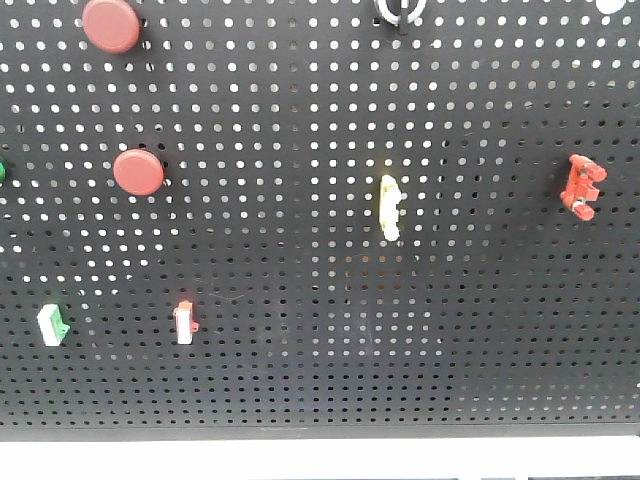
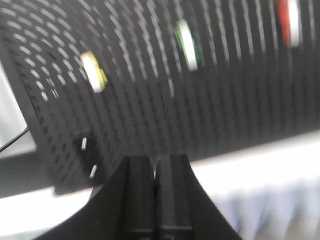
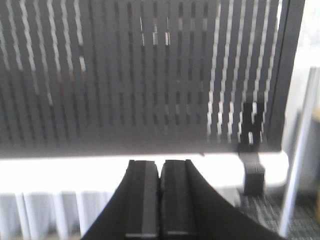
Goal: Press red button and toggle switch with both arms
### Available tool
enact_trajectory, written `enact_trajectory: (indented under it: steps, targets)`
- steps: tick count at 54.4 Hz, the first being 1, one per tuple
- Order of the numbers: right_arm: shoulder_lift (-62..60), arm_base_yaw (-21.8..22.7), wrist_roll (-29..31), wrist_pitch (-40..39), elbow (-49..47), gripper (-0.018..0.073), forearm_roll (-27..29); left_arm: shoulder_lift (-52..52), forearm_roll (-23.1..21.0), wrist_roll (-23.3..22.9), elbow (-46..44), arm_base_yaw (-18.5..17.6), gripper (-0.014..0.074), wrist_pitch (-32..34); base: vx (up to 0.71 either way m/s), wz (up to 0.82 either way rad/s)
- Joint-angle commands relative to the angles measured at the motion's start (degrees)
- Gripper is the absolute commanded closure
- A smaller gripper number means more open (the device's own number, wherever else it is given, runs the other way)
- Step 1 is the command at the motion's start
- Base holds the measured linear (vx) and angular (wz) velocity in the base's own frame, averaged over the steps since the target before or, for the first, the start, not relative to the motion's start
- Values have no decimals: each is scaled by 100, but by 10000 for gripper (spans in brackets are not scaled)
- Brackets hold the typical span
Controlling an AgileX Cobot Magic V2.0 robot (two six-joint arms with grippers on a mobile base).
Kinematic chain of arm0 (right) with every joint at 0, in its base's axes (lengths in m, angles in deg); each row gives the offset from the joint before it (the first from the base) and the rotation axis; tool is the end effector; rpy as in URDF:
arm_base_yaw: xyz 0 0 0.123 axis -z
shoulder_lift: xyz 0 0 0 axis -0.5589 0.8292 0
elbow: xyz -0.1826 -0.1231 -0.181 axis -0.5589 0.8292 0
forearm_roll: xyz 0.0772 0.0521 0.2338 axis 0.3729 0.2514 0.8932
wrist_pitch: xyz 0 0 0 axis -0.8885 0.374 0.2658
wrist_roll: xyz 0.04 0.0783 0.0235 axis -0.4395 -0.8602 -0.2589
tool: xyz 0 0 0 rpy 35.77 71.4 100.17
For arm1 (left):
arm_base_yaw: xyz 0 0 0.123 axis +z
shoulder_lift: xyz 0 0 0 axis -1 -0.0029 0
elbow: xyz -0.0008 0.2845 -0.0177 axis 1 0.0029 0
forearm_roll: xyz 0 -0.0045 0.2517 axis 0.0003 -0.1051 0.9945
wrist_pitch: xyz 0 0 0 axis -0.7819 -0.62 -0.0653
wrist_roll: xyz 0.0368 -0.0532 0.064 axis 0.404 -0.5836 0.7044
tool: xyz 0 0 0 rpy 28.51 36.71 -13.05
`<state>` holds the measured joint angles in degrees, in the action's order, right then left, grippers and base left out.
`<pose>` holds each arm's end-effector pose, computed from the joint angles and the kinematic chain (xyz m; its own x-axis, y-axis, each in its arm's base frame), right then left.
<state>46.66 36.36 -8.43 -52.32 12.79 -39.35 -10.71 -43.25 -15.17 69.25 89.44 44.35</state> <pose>0.0567 -0.0023 0.2036 0.0670 0.0052 -0.9977 0.0411 0.9991 0.0079 0.0559 0.0001 0.2104 0.1379 0.1268 -0.9823 -0.0167 0.9919 0.1257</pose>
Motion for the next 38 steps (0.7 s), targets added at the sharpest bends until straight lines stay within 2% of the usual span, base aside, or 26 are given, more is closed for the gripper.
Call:
enact_trajectory:
  steps: [1,4,8,11,20,30,38]
  targets:
    - [-88,5,-180,-1005,-34,559,114,86,-170,-666,-11,-8,594,1433,0,0]
    - [-83,5,-304,-1197,-211,559,136,86,-170,-910,-139,-8,594,1876,0,0]
    - [-62,5,-409,-1217,-580,559,136,76,-170,-1123,-490,-8,594,2040,0,0]
    - [18,5,-409,-1217,-959,559,130,62,-158,-1145,-975,-8,594,1815,0,0]
    - [908,5,-409,-1217,-2321,559,107,-542,-7,-1026,-2560,-8,594,415,0,0]
    - [2329,5,-403,-1228,-3871,559,64,-1890,-7,-1026,-4439,-8,594,262,0,0]
    - [3376,5,-403,-1269,-4731,559,69,-2852,-12,-1026,-5320,-8,594,237,0,0]
